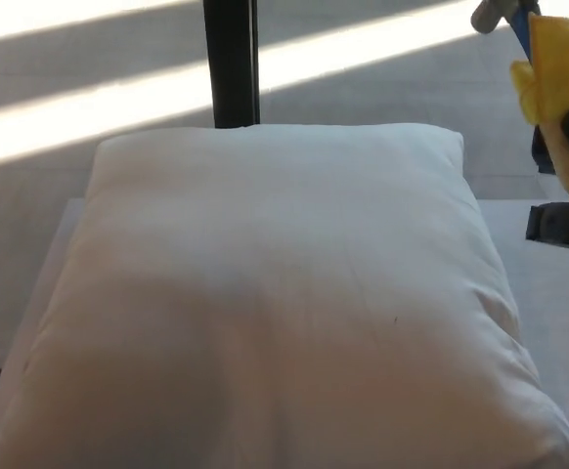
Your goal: A hammer is kept on the right hand side and a pillow is kept on the left hand side on the desk infront of the robot and the robot uses its right hand to pick up the hammer and makes a downward swinging motion to hit the pillow
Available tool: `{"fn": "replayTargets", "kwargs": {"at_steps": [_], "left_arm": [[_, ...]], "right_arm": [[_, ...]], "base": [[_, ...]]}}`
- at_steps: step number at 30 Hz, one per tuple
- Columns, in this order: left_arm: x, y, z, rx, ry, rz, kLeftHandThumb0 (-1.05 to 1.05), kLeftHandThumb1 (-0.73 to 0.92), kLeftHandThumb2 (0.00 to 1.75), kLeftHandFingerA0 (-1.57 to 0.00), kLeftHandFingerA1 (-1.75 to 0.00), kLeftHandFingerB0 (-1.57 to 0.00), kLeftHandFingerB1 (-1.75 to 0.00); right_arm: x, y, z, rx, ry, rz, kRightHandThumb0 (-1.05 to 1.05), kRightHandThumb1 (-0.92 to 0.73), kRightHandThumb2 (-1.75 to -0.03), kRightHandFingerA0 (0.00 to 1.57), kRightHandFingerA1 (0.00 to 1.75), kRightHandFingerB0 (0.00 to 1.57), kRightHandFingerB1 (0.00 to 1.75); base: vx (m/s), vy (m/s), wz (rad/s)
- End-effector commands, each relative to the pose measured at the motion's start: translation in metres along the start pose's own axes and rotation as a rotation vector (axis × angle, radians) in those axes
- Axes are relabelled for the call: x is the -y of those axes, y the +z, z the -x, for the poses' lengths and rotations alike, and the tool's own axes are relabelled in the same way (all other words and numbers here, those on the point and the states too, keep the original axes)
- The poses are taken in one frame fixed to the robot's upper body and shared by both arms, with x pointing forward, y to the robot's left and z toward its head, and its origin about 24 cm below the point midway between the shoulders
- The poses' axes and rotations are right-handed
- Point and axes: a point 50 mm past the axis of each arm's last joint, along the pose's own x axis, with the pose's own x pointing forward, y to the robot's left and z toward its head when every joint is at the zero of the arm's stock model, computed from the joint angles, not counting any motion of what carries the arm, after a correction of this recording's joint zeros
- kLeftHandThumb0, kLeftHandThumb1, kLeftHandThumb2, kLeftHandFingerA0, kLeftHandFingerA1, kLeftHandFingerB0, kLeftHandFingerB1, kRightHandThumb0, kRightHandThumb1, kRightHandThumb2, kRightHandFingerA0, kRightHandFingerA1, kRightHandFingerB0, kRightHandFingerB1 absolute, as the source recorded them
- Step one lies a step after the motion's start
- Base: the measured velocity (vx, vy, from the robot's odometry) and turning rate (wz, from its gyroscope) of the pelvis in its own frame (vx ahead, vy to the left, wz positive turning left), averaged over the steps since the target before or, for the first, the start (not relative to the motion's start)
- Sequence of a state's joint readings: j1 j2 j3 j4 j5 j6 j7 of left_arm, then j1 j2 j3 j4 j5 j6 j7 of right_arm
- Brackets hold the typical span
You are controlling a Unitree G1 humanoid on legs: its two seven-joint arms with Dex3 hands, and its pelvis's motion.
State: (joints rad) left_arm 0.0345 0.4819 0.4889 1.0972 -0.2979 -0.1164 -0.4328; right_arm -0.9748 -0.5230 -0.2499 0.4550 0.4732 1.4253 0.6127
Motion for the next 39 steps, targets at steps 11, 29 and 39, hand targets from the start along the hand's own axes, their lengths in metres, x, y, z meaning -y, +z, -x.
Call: {"fn": "replayTargets", "kwargs": {"at_steps": [11, 29, 39], "left_arm": [[-0.005, 0.007, -0.001, 0.019, 0.017, 0.008, -0.66, 0.77, 0.63, -0.67, -0.56, -0.48, -0.47], [-0.007, 0.002, 0.003, 0.018, 0.027, 0.026, -0.63, 0.78, 0.63, -0.64, -0.53, -0.48, -0.44], [-0.007, 0.0, 0.004, 0.014, 0.017, 0.042, -0.63, 0.78, 0.64, -0.63, -0.55, -0.46, -0.45]], "right_arm": [[0.078, -0.032, 0.016, 0.099, -0.755, 0.433, -0.22, -0.71, -1.04, 0.94, 1.75, 0.63, 1.75], [0.096, -0.035, 0.025, 0.135, -1.126, 0.979, -0.24, -0.52, -1.13, 0.86, 1.73, 0.75, 1.42], [0.106, -0.064, 0.009, -0.063, -1.256, 1.534, -0.28, -0.67, -0.69, 0.95, 1.34, 0.84, 0.65]], "base": [[0.0, 0.0, 0.0], [0.0, 0.0, 0.0], [0.0, 0.0, 0.0]]}}
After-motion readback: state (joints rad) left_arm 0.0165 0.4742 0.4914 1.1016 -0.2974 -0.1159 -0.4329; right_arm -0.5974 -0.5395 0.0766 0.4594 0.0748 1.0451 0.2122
